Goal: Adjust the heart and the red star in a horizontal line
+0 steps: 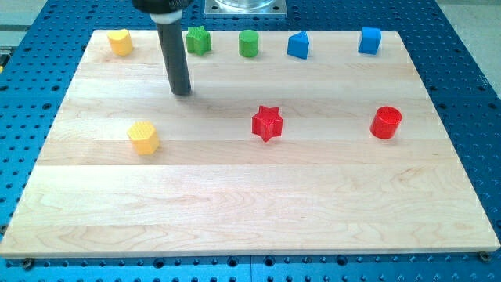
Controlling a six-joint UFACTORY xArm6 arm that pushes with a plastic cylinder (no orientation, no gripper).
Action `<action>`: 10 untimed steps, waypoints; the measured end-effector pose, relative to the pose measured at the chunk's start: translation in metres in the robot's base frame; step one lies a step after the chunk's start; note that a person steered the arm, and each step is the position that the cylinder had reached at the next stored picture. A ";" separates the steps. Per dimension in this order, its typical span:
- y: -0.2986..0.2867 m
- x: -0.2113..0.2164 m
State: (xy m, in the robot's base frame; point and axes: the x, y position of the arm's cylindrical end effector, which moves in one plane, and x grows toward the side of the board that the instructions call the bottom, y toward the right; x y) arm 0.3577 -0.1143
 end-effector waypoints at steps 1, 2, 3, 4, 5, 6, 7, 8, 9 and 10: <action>-0.097 -0.004; -0.157 -0.071; -0.173 -0.132; -0.151 -0.160; -0.079 -0.130; -0.091 -0.047; -0.079 -0.110; -0.108 -0.134; -0.160 -0.072; -0.102 0.013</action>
State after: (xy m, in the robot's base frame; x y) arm 0.3709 -0.2166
